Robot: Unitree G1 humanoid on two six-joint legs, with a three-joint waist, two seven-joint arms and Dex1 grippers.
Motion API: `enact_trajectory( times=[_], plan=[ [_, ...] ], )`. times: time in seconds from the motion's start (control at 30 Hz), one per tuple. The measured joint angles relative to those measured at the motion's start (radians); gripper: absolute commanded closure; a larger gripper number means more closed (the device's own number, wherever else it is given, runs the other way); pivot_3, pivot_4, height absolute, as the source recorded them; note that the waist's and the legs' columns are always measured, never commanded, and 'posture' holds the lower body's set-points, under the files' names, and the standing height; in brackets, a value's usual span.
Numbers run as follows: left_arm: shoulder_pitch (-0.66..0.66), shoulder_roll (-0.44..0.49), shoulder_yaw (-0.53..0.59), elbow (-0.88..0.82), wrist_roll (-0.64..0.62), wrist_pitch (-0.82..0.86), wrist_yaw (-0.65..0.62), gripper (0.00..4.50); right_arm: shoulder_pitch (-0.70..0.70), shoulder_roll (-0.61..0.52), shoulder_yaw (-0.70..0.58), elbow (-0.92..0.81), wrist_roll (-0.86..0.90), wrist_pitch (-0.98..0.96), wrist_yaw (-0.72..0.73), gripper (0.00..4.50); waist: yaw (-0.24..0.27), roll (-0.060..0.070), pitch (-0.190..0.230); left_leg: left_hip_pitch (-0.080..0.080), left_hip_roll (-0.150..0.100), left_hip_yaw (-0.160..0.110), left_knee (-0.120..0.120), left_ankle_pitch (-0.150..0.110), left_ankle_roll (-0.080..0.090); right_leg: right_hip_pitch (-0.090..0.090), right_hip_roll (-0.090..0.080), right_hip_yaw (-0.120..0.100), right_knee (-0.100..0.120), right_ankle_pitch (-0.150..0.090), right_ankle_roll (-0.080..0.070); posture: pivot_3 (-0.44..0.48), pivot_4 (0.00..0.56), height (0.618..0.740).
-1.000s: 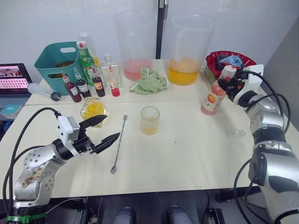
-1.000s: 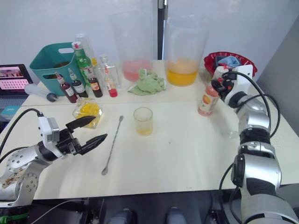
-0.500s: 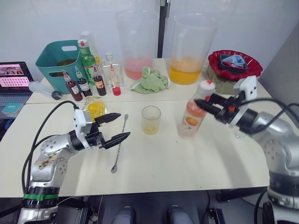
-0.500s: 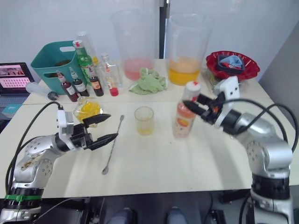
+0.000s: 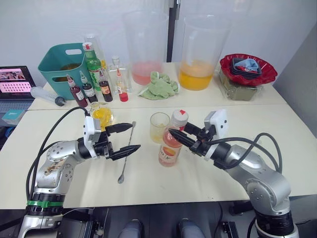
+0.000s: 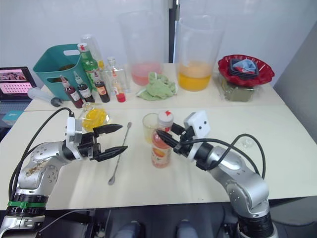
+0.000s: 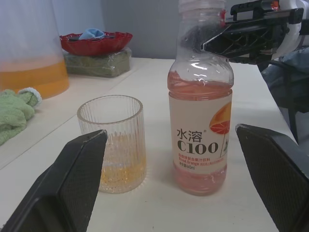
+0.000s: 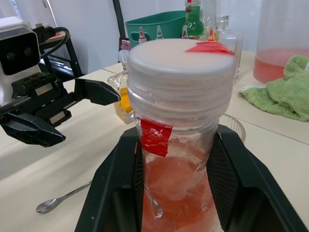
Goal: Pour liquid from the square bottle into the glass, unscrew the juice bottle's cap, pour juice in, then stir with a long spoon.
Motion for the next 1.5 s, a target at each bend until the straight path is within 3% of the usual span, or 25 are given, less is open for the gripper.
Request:
enact_trajectory(
  times=[0.2,0.23,0.4,0.57,0.73,0.93,1.47,1.5],
  plan=[
    [0.045,0.053,0.002,-0.044,-0.007,0.033,-0.028,0.0,0.014,-0.005,0.065,-0.018,-0.051,-0.042,0.007,3.23,-0.006,0.0,0.0,0.004,0.001,0.0,-0.001,0.0,0.0,0.002,0.001,0.0,0.001,0.0,0.0,0.0,0.15,0.74],
    [0.051,0.058,0.008,-0.048,-0.009,0.038,-0.032,0.0,0.014,-0.005,0.062,-0.018,-0.048,-0.041,0.011,2.11,-0.005,0.0,0.0,0.004,0.001,0.0,-0.001,0.0,0.0,0.002,0.001,0.0,0.001,0.0,0.0,0.0,0.15,0.74],
    [0.059,0.062,0.016,-0.057,-0.009,0.047,-0.035,0.0,0.016,-0.018,0.052,-0.016,0.022,-0.031,0.076,0.52,-0.001,0.0,0.0,0.005,0.001,0.0,-0.001,0.0,0.0,0.004,0.0,0.0,0.0,0.0,0.0,0.0,0.15,0.74],
    [0.075,0.07,0.029,-0.078,-0.015,0.055,-0.03,0.0,0.01,-0.212,-0.003,0.032,0.047,-0.091,0.326,0.52,0.004,-0.001,0.0,0.008,0.001,0.0,0.0,0.0,0.0,0.008,0.0,-0.001,-0.002,0.0,0.0,0.0,0.15,0.74],
    [0.077,0.073,0.035,-0.083,-0.016,0.067,-0.025,0.0,-0.071,-0.294,0.001,0.2,0.023,-0.197,0.547,0.52,-0.002,-0.001,0.0,0.014,0.001,0.001,-0.001,0.0,0.0,0.015,0.001,-0.002,-0.005,0.0,0.0,0.0,0.15,0.74],
    [0.109,0.084,0.061,-0.137,-0.022,0.072,0.005,0.0,-0.287,-0.272,0.084,0.495,-0.086,-0.36,0.747,0.52,-0.002,-0.001,0.0,0.015,0.002,0.0,-0.001,0.0,0.0,0.015,0.0,-0.002,-0.005,0.0,0.0,0.0,0.15,0.74],
    [0.2,0.082,0.102,-0.253,-0.082,0.129,0.109,0.0,-0.471,-0.153,0.158,0.76,-0.13,-0.4,0.973,0.52,0.001,-0.001,0.0,0.012,0.001,0.0,-0.002,-0.001,0.0,0.013,-0.001,-0.002,-0.005,0.0,0.0,0.0,0.15,0.74],
    [0.211,0.084,0.102,-0.259,-0.082,0.133,0.111,0.0,-0.48,-0.146,0.164,0.79,-0.15,-0.423,0.985,0.76,0.001,-0.001,0.0,0.012,0.001,0.0,-0.002,-0.001,0.0,0.013,-0.001,-0.002,-0.005,0.0,0.0,0.0,0.15,0.74]
  ],
)
